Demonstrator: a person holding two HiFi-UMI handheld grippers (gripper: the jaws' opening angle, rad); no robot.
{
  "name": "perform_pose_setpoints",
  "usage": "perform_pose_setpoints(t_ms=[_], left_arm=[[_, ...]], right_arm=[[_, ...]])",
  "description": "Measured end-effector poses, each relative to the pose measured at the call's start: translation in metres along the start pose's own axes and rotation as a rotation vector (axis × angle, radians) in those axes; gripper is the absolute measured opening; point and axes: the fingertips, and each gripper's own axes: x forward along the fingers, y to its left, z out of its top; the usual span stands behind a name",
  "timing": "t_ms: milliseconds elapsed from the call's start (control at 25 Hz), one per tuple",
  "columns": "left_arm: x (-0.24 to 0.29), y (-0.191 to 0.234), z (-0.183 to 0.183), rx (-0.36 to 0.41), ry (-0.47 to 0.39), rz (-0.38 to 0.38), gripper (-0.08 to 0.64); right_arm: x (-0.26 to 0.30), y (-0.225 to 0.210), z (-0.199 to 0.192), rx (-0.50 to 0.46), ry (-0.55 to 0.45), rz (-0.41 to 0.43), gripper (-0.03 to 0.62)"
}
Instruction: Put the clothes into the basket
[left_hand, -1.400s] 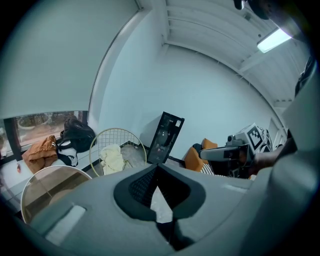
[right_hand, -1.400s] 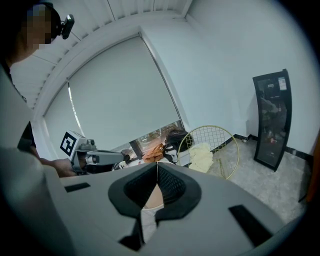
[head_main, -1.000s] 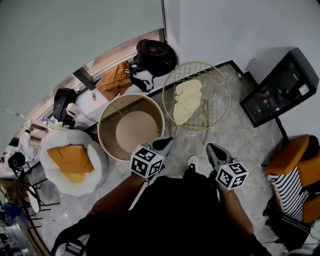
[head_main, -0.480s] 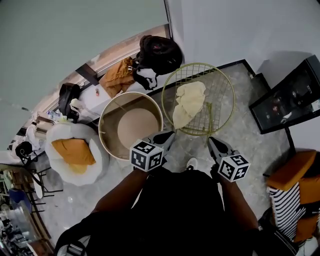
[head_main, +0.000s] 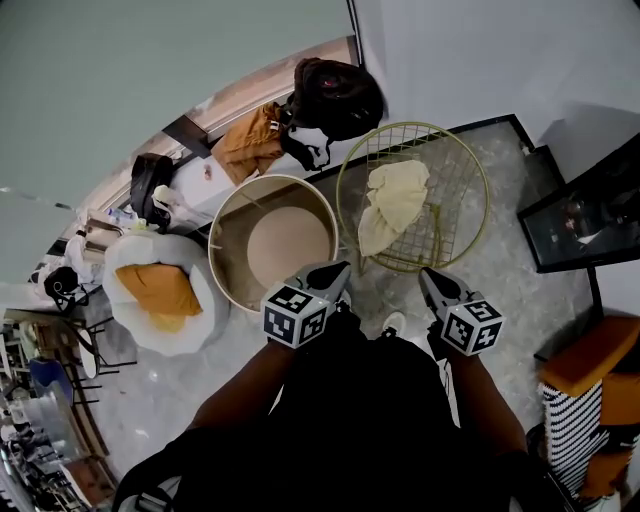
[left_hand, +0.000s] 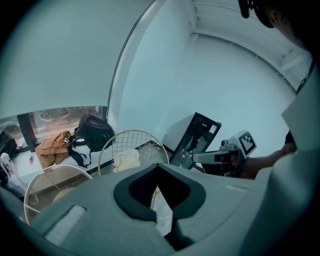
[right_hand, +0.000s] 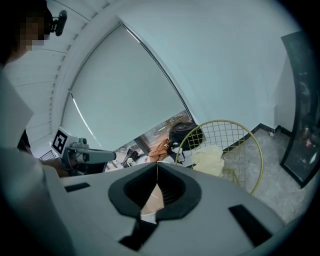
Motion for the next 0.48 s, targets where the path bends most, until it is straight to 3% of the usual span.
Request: perform_pose_setpoints(t_ms=[280,480], left_arm=[[0.018,0.048,0.010,-0.028,0.030,-0.043,0.000],[0.038,0.077,0.038,0.022,0.033,-0.124,0.000]], right_arm=[[0.040,0.009,0.019,-0.023,0.037,-0.030,0.015],[0.074,0.001,0.031,-0.020,0.039,-0.107,0.015]])
